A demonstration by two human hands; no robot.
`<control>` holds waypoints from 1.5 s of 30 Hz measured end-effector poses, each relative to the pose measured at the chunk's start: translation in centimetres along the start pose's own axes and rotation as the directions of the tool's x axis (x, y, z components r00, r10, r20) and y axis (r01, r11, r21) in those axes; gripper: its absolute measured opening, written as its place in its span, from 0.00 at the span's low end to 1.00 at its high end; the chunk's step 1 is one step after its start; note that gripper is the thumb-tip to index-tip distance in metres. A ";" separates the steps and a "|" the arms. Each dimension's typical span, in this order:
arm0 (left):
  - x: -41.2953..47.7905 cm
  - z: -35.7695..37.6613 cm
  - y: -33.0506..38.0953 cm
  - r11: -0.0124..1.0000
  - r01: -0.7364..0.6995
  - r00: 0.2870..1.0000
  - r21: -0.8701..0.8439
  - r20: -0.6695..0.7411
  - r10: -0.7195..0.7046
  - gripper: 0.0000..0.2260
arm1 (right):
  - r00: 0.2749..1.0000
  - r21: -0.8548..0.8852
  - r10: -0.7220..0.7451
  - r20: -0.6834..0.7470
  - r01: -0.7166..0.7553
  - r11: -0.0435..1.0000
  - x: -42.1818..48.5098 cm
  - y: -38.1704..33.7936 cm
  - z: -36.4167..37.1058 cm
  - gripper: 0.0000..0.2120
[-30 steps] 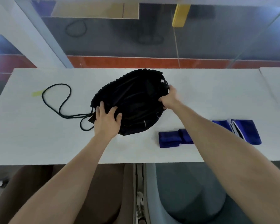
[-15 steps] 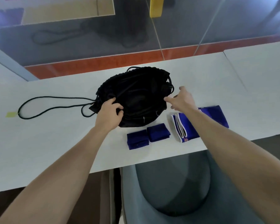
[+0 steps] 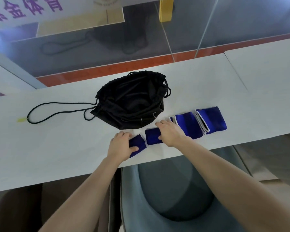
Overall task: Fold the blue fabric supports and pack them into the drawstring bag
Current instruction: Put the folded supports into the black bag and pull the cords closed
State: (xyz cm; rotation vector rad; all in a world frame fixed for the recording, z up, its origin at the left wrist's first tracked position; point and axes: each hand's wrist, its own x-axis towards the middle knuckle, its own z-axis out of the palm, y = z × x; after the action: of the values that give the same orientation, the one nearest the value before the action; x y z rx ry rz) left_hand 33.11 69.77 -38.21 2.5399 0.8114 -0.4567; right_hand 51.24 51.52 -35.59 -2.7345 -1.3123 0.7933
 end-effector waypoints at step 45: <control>18.3 -8.2 3.9 0.472 0.261 0.957 -0.842 0.291 -0.009 0.28 | 0.899 0.678 0.426 -0.106 -0.248 0.692 14.2 -0.2 -9.1 0.13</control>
State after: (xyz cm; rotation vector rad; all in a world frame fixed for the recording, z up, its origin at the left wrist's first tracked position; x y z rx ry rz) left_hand 51.11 79.51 -37.92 1.4061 0.8521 -0.2746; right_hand 62.49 63.94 -33.87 -2.3831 -0.3479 0.6968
